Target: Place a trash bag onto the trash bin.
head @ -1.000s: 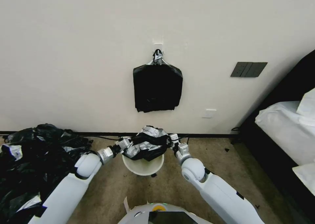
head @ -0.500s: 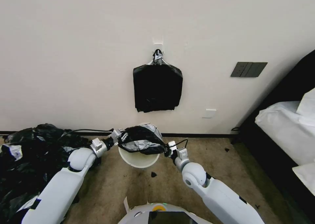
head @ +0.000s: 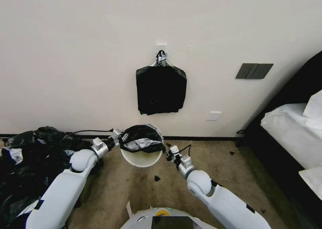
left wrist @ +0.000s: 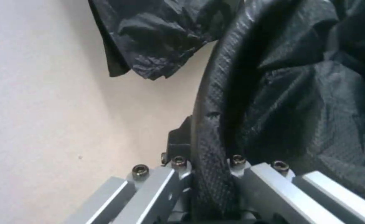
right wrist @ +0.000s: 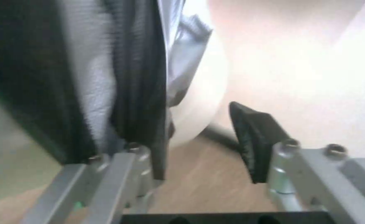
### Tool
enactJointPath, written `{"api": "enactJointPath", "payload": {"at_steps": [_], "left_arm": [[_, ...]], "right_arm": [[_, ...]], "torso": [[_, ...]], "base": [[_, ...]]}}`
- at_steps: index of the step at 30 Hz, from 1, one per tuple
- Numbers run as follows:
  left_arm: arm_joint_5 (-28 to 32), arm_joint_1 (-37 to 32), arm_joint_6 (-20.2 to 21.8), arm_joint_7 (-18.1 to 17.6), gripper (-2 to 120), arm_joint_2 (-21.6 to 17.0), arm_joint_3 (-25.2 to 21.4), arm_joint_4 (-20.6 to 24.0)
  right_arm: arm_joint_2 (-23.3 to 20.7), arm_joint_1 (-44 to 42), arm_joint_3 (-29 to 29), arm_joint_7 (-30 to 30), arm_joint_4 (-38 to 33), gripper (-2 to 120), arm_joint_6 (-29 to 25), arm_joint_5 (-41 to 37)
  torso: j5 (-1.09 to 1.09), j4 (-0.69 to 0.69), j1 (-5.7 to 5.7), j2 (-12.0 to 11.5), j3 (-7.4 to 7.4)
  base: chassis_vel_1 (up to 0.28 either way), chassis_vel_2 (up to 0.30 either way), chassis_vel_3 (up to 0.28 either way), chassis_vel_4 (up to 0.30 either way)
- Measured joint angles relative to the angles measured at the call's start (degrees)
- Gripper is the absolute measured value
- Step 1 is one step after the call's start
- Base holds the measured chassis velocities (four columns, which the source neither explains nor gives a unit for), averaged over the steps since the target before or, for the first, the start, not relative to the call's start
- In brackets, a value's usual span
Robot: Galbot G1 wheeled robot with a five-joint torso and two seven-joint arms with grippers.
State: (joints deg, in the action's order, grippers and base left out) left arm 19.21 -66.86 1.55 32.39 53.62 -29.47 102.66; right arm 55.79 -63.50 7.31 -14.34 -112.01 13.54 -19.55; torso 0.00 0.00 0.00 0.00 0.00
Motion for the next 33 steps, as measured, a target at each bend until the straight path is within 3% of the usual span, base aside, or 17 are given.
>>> {"api": "enactJointPath", "payload": {"at_steps": [5, 8, 10, 13, 17, 23, 31, 33], "left_arm": [[-0.27, 0.44, -0.15, 0.2, 1, 0.05, -0.48, -0.88], [-0.2, 1.37, -0.45, 0.41, 1, 0.05, -1.02, -2.31], [-0.14, 1.69, -0.76, 0.73, 1, 0.05, -1.2, -2.86], [-0.15, 2.28, -1.41, 1.67, 1, 0.07, -1.99, -4.38], [-0.22, 2.22, -2.04, 3.16, 1, 0.08, -2.65, -5.19], [-0.3, 1.56, -3.86, 6.82, 1, 0.37, -3.12, -5.77], [-0.37, 1.47, -4.4, 7.01, 1, 0.48, -3.4, -6.1], [-0.37, 1.47, -4.41, 6.88, 1, 0.47, -3.44, -6.2]], "right_arm": [[-1.15, 0.49, -1.39, 2.53, 3.09, 55, -7.85, 6.93], [-2.37, 0.73, -2.77, 6.81, 5.87, 69, -14.43, 9.73], [-2.64, 0.8, -3.3, 8.65, 6.76, 73, -16.53, 9.7], [-2.67, 1.12, -7.18, 16.91, 9.97, 89, -23.64, 6.28], [-2.23, 1.82, -8.69, 20.13, 11.69, 99, -27.03, 0.09], [-1.26, 2.81, -7.87, 18.33, 12.31, 100, -27.11, -8.75], [-0.9, 2.72, -6.96, 16.18, 8.63, 100, -17.99, -30.06], [-0.9, 2.61, -6.96, 16.07, 8.25, 100, -17.76, -31.18]], "torso": [[0.0, 0.01, 0.0, 0.0, 0.0], [0.0, 0.0, 0.0, 0.0, 0.0], [0.0, 0.0, 0.0, 0.0, 0.0], [0.0, -0.01, 0.0, 0.0, 0.0], [0.01, 0.0, 0.0, 0.0, 0.0], [0.0, 0.01, 0.0, 0.0, 0.0], [0.0, 0.01, 0.0, 0.0, 0.0], [0.0, 0.01, 0.0, 0.0, 0.0]], "base": [[0.0, 0.0, 0.0, 0.0], [0.0, 0.0, 0.0, 0.0], [0.0, 0.0, 0.0, 0.0], [0.0, 0.0, 0.0, 0.0], [0.0, 0.0, 0.0, 0.0], [0.0, 0.0, 0.0, 0.0], [0.0, 0.0, 0.0, 0.0], [0.0, 0.0, 0.0, 0.0]]}}
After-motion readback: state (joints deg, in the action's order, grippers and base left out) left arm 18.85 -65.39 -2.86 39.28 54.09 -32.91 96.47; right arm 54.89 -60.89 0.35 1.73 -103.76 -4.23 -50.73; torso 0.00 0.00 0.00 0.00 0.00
